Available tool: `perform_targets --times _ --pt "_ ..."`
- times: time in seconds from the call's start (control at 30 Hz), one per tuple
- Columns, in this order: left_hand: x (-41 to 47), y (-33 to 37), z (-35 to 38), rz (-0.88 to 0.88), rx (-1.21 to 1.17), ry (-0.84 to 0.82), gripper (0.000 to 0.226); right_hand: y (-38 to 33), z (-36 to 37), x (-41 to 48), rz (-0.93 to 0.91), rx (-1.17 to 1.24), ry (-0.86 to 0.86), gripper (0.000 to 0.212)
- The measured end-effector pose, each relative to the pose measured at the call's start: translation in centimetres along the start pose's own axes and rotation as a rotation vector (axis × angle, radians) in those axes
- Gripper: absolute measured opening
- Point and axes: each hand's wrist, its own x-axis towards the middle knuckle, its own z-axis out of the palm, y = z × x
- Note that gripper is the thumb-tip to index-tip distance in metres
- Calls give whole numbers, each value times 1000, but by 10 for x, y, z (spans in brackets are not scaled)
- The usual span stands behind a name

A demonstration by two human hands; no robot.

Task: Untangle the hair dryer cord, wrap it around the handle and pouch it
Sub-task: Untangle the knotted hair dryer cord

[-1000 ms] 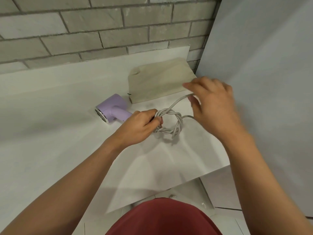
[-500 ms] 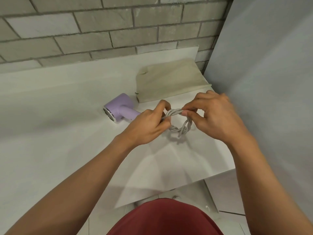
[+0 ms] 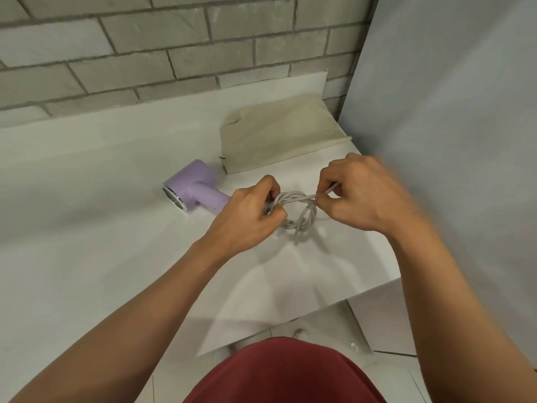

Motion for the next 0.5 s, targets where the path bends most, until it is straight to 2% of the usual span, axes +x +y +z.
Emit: perform_targets --times 0.07,0.17,0.23,0.43,0.5 --pt "1 0 -1 8 1 7 11 6 -4 0 36 81 -3 17" --pt "1 -2 0 12 -7 10 9 11 -7 0 80 195 8 9" --pt "2 -3 -1 2 -15 28 10 12 -9 0 90 273 43 13" --pt "0 -14 -9 8 17 39 6 17 -29 -13 -43 429 36 15" --pt "-4 -16 -13 -8 17 27 5 26 -39 -18 -31 466 81 16"
